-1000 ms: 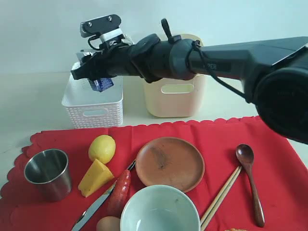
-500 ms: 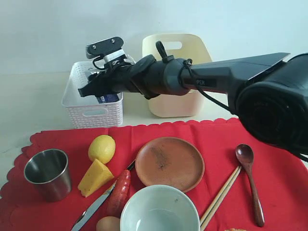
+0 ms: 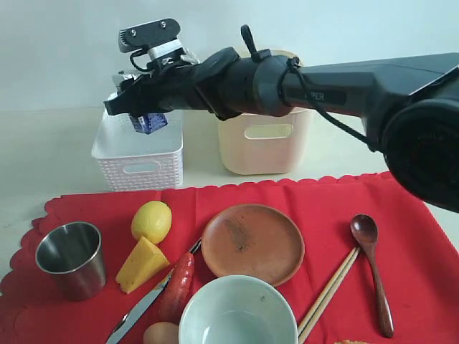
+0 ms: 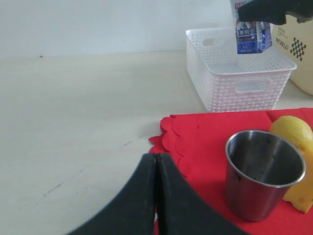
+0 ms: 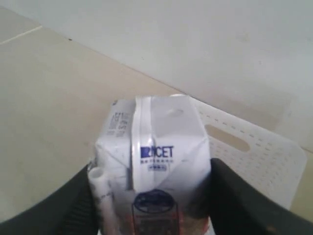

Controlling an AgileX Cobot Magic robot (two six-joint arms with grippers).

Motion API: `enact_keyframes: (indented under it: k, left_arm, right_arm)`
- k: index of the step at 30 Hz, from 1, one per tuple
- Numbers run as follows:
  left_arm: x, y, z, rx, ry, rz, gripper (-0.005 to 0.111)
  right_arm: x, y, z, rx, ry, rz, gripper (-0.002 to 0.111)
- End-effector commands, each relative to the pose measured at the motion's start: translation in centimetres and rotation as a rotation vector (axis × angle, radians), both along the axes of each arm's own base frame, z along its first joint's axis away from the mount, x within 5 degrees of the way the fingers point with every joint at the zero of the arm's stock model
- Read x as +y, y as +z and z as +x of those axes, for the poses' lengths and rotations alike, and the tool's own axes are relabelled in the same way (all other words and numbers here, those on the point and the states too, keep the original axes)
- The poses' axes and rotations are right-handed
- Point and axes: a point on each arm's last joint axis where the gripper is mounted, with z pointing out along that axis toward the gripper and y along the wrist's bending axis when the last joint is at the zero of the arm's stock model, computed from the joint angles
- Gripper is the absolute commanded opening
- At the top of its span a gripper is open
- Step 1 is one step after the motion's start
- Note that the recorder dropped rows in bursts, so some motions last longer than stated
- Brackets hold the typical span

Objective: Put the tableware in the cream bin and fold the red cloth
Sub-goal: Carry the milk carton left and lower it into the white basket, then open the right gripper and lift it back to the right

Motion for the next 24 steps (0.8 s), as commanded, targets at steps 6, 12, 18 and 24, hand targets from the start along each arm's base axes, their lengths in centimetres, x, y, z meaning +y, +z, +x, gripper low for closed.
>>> enact_keyframes:
  k: [6, 12, 18, 24]
  left_arm:
    - [0.0, 0.0, 0.0, -0.011, 0.006, -0.005, 0.0]
    - [0.0, 0.0, 0.0, -0.011, 0.006, -0.005, 0.0]
    - [0.0, 0.0, 0.0, -0.011, 0.006, -0.005, 0.0]
    - [0.0, 0.0, 0.0, -0.011, 0.006, -0.005, 0.0]
  right_arm:
    - [0.5, -2.3, 0.0, 0.054, 0.028, -0.012, 0.056]
    - [0.6, -3.6, -0.1, 0.084, 0.045, -0.025, 0.061]
    - [0.7, -3.5, -0.1, 0.083, 0.052, -0.025, 0.088]
    - [0.6, -0.6, -0.4, 0.049, 0.067, 0.007, 0.09]
